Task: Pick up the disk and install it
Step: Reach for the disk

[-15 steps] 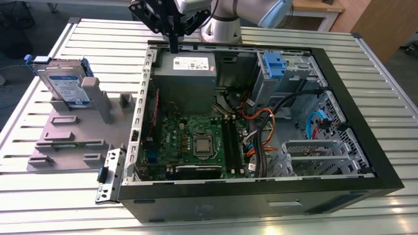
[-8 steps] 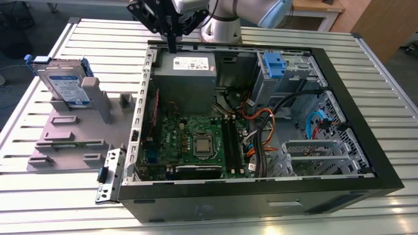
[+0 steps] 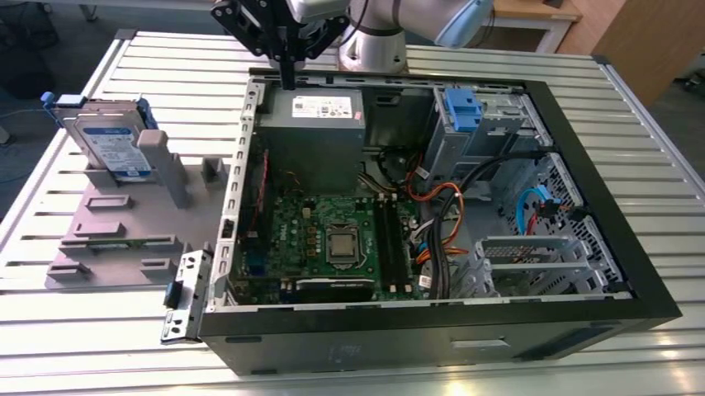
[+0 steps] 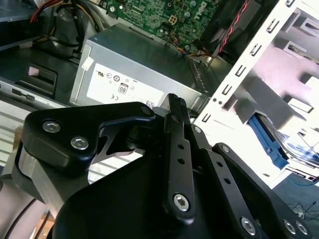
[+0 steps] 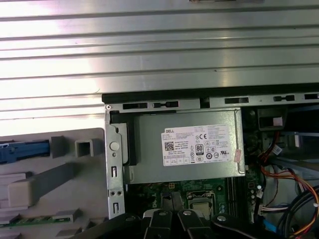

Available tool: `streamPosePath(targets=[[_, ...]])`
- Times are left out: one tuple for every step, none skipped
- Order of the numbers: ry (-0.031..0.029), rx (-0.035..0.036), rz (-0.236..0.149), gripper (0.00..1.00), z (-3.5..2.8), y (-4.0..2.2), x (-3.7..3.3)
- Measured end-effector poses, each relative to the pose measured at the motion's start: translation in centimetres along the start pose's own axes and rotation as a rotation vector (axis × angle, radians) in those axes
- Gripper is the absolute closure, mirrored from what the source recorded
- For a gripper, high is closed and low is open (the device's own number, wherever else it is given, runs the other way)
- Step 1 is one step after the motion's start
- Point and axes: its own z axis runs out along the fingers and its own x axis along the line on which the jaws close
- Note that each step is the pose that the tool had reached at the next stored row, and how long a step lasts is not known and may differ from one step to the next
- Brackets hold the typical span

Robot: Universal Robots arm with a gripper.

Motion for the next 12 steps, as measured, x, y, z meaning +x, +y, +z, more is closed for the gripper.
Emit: streamPosePath(targets=[[0.0000, 0.0000, 0.000, 0.89, 0.00, 0.00, 0.02], [0.0000, -0.0001, 0.000, 0.89, 0.00, 0.00, 0.05], [-0.0001, 0.0000, 0.000, 0.89, 0.00, -0.01, 0.08], [0.0000, 0.0000, 0.000, 0.89, 0.00, -0.01, 0.11], [0.0000, 0.0000, 0.000, 0.89, 0.00, -0.01, 0.13], [-0.0001, -0.0001, 0.000, 0.89, 0.00, -0.01, 0.15], [0.0000, 0.0000, 0.000, 0.89, 0.00, -0.01, 0.17], [0.0000, 0.0000, 0.000, 0.89, 0.00, -0.02, 0.20], [0.0000, 0.0000, 0.000, 0.89, -0.01, -0.02, 0.22], [0.0000, -0.0001, 0.000, 0.89, 0.00, -0.02, 0.25], [-0.0001, -0.0001, 0.000, 0.89, 0.00, -0.02, 0.28], [-0.0001, -0.0001, 0.000, 0.89, 0.00, -0.02, 0.30]])
